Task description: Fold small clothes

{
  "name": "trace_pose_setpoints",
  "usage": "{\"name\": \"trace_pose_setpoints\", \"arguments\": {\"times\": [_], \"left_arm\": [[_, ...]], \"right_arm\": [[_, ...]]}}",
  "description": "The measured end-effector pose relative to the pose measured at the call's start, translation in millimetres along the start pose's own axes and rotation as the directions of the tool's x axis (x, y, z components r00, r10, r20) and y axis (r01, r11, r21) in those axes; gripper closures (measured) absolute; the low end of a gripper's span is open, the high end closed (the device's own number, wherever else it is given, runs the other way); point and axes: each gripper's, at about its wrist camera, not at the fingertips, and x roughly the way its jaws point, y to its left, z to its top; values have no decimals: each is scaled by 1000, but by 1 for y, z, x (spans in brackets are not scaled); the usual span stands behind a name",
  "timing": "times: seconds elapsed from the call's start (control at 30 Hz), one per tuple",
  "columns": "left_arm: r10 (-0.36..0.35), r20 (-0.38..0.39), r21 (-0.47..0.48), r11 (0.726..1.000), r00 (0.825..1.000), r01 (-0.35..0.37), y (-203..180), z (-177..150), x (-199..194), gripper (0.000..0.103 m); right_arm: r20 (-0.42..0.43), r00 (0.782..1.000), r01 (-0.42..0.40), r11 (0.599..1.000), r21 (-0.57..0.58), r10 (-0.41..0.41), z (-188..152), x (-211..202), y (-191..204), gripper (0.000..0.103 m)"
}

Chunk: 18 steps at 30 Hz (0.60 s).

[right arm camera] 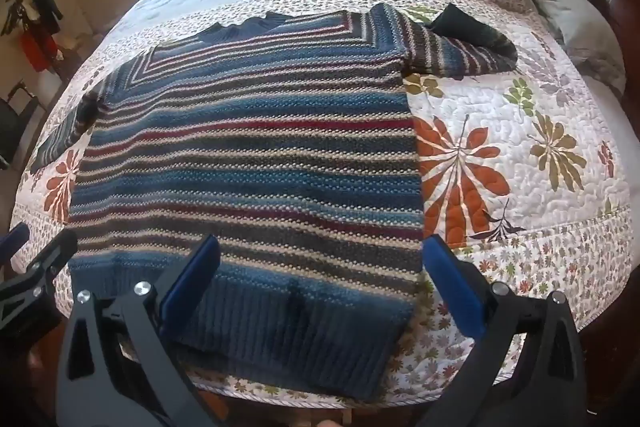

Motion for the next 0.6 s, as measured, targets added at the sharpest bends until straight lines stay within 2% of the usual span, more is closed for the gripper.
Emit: {"name": "trace_pose_setpoints", "arguments": {"times": [0.17,0.27,0.37,0.6], "left_arm": [[-12,-2,13,1000,1000,12,-1,6,-2,3],[-16,0,19,1000,1000,16,-3,10,-3,3],[-20,17,14,1000,1000,20,-3,0,-2,4],[-13,9,9,1000,1000,12,-1,-3,3,4]], "right_arm": [[-35,999,-25,999,19,26,5,5,-10,2],[-2,1000,-20,1000,14,20,2,1,-8,2],[11,1000,-9,1000,22,8,0,2,-8,2],[-1,1000,19,1000,4,-19,-1,9,-9,2]]}}
